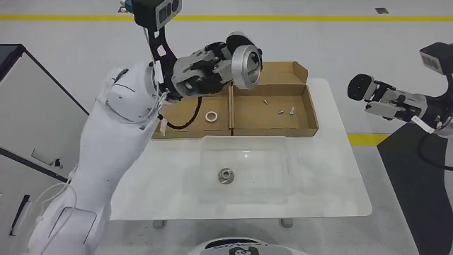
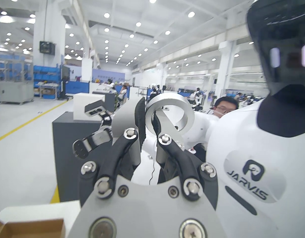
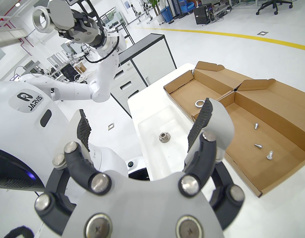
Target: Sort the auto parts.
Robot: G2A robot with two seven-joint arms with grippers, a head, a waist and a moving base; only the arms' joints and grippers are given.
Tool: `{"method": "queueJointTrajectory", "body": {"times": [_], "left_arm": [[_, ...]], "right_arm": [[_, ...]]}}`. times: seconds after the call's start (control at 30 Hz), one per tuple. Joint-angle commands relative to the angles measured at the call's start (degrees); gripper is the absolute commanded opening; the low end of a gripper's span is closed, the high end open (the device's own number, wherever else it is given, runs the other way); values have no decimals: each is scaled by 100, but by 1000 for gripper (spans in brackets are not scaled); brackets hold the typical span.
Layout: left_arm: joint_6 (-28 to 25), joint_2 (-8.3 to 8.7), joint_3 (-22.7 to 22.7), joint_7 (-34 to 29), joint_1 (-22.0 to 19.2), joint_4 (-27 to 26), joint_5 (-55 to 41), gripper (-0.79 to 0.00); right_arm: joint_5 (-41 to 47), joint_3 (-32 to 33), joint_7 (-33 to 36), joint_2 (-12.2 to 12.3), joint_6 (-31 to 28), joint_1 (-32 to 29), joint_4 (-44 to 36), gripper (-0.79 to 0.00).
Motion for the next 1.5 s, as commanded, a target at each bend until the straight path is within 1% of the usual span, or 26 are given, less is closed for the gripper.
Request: {"method": "queueJointTrajectory", "body": {"times": [0.0, 0.17, 0.33, 0.47, 0.57, 0.67, 0.7, 0.73, 0.77, 0.9, 1.0, 1.03, 1.17, 1.33, 1.4, 1.47], "left_arm": [[-222, -2, -12, 8, 50, -3, -371, -785], [-673, -9, -65, 77, 210, -21, -1135, -785], [-1102, -29, -41, 19, 267, 52, -1884, -785], [-1110, -61, -44, -95, 266, 136, -2411, -785], [-1110, -69, -90, -277, 254, 312, -2423, -785], [-974, -64, -169, -394, 235, 453, -2164, -785], [-852, -61, -192, -395, 244, 494, -2035, -785], [-724, -57, -230, -398, 237, 507, -1850, -785], [-578, -41, -306, -493, 209, 553, -1424, -785], [-4, -24, -477, -324, 242, 359, -96, -785], [193, -21, -492, -291, 272, 158, 686, -785], [226, -29, -468, -194, 303, 100, 738, -785], [102, -63, -356, 85, 353, 11, 419, -785], [-435, -114, -212, 346, 355, 38, -782, -785], [-649, -125, -198, 323, 325, 97, -1179, -785], [-697, -126, -210, 228, 291, 173, -1336, -785]], "right_arm": [[0, 0, 0, 0, 0, 0, 0, 0], [0, 0, 0, 0, 0, 0, 0, 0], [0, 0, 0, 0, 0, 0, 0, 0], [0, 0, 0, 0, 0, 0, 0, 0], [0, 0, 0, 0, 0, 0, 0, 0], [0, 0, 0, 0, 0, 0, 0, 0], [0, 0, 0, 0, 0, 0, 0, 0], [0, 0, 0, 0, 0, 0, 0, 0], [0, 0, 0, 0, 0, 0, 0, 0], [0, 0, 0, 0, 0, 0, 0, 0], [0, 0, 0, 0, 0, 0, 0, 0], [0, 0, 0, 0, 0, 0, 0, 0], [0, 0, 0, 0, 0, 0, 0, 0], [0, 0, 0, 0, 0, 0, 0, 0], [0, 0, 0, 0, 0, 0, 0, 0], [0, 0, 0, 0, 0, 0, 0, 0]]}}
